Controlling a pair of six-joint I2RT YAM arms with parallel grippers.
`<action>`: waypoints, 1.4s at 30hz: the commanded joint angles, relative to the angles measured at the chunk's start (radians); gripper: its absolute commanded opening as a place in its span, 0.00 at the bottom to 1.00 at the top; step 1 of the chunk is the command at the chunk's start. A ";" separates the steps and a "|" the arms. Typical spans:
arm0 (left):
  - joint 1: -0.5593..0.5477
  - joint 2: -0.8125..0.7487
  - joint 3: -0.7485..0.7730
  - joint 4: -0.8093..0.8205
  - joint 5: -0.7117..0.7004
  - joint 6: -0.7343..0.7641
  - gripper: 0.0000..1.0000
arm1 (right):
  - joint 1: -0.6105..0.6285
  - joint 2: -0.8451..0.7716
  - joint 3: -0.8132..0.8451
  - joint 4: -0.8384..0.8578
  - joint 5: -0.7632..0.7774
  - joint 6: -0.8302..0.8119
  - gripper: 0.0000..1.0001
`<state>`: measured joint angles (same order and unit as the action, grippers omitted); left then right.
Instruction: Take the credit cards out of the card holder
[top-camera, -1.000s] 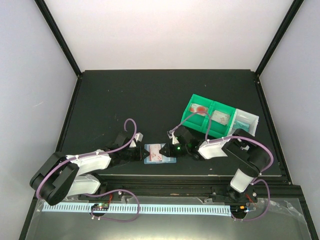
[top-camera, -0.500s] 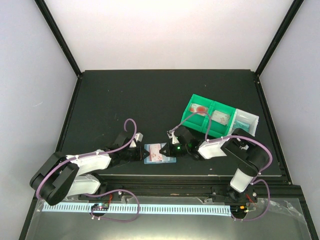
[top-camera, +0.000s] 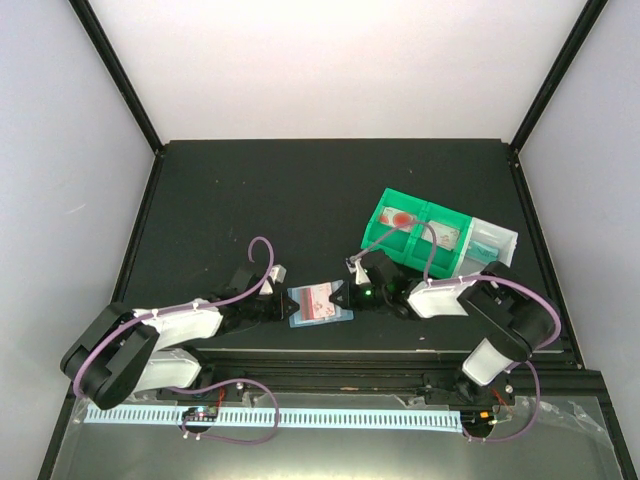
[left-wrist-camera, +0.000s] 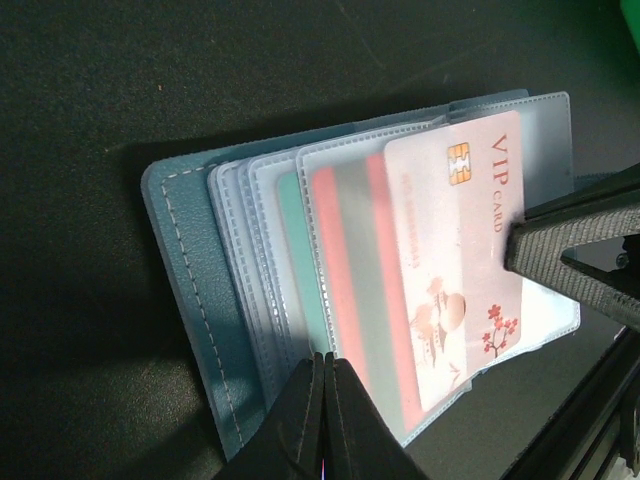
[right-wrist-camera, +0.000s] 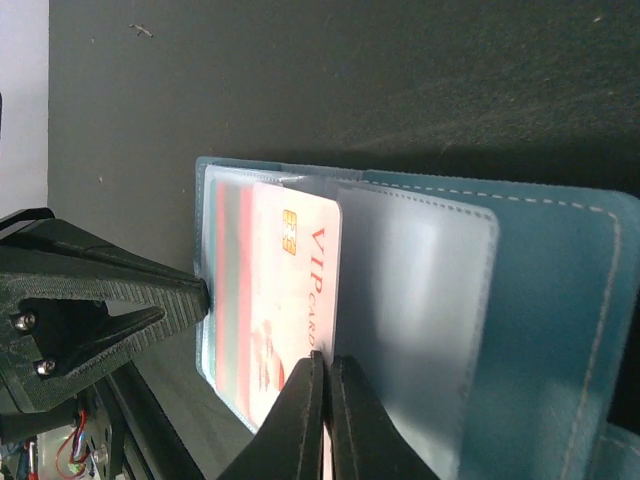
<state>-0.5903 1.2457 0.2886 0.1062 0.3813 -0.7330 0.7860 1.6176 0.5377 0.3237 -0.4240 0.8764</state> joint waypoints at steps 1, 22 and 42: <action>0.002 0.029 -0.008 -0.056 -0.056 0.012 0.02 | -0.026 -0.032 -0.010 -0.044 0.023 -0.042 0.02; 0.001 -0.177 0.096 -0.169 0.074 0.078 0.71 | -0.151 -0.338 0.064 -0.477 -0.156 -0.446 0.01; 0.001 -0.407 0.125 -0.082 0.447 0.084 0.75 | -0.151 -0.502 0.022 -0.334 -0.634 -0.403 0.01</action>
<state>-0.5900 0.8604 0.3912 -0.0368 0.7399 -0.6468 0.6380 1.1389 0.5770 -0.1043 -0.9367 0.4347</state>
